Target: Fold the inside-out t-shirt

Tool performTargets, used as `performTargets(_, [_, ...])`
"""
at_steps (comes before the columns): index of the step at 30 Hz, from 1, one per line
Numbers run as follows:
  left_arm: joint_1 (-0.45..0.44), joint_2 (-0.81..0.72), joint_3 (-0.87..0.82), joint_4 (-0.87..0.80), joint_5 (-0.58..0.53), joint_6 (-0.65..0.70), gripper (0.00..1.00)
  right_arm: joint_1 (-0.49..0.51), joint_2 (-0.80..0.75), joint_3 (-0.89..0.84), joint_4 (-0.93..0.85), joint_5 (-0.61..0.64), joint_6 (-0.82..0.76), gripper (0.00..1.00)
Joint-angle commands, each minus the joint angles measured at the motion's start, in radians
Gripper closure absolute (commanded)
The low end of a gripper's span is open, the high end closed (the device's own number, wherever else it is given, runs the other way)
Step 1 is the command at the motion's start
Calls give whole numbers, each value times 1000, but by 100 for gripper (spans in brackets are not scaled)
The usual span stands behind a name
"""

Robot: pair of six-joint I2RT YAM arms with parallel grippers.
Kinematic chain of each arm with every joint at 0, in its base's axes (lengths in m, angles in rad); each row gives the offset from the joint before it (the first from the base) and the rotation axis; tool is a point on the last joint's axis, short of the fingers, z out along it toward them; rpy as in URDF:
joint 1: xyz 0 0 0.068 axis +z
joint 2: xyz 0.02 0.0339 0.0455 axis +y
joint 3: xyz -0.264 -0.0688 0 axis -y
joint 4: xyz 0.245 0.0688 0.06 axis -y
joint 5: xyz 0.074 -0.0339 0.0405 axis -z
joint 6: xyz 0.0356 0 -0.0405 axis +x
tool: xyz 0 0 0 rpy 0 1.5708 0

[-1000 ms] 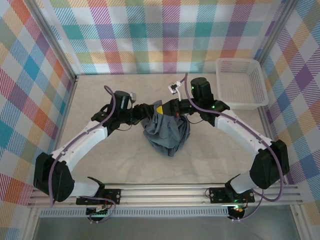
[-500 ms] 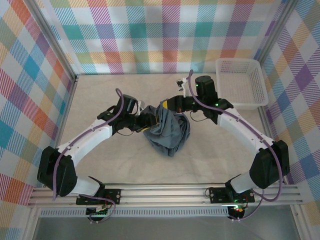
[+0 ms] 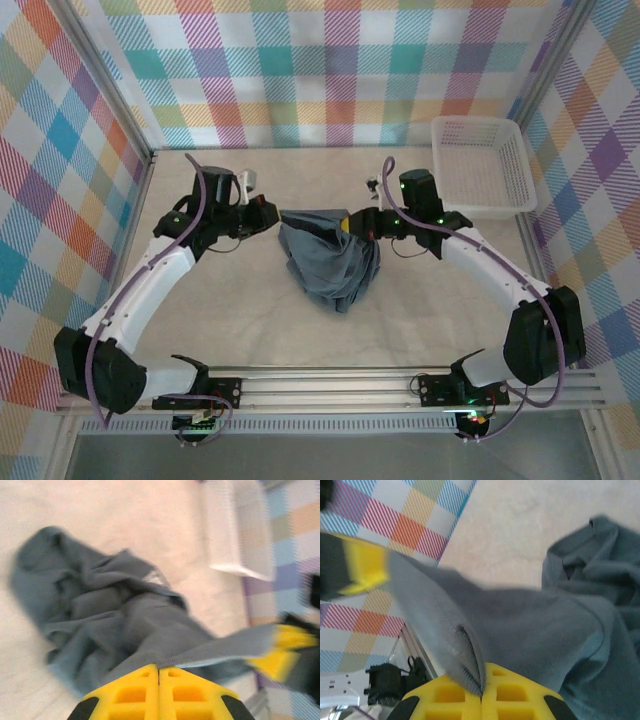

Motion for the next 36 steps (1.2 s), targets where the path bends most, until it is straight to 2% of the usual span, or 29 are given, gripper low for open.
performTargets(1, [-37, 28, -7, 18, 122, 8, 100, -1, -1, -23, 1, -98, -19, 85])
performTargets(3, [-60, 37, -15, -8, 99, 32, 100, -1, -41, -23, -10, -46, -11, 65])
performTargets(4, [-64, 39, -21, -7, 100, 30, 100, -1, -65, -25, -20, 5, -9, 60])
performTargets(6, [-73, 43, -26, 7, 108, 20, 100, 8, -141, -45, -17, 134, -6, 55])
performTargets(8, [-80, 45, -19, 13, 98, 17, 100, 58, -218, -87, 14, 298, -19, 50])
performTargets(10, [-84, 53, -10, 15, 87, 16, 100, 169, -281, -125, 53, 489, -100, 47])
performTargets(12, [-87, 60, -5, 23, 86, 13, 100, 269, -297, -137, 88, 628, -190, 44])
performTargets(15, [-95, 71, 1, 29, 86, 12, 100, 287, -223, -98, 55, 719, -223, 40])
performTargets(18, [-99, 78, 11, 13, 86, 14, 100, 286, -74, 28, -85, 683, -322, 37])
performTargets(22, [-97, 66, 23, -10, 72, 27, 100, 274, 84, 171, -212, 651, -299, 35])
performTargets(28, [-98, 37, 32, -38, 13, 47, 100, 236, 173, 216, -247, 499, -254, 38])
performTargets(29, [-97, 36, 41, -48, 7, 56, 100, 232, 173, 214, -244, 479, -253, 43])
performTargets(32, [-89, 26, 65, -98, -44, 86, 100, 202, 166, 223, -282, 506, -213, 67])
performTargets(33, [-79, 18, 76, -120, -63, 99, 100, 182, 162, 227, -306, 526, -193, 72])
performTargets(36, [-36, -6, 102, -176, -89, 134, 100, 118, 142, 230, -367, 538, -164, 76])
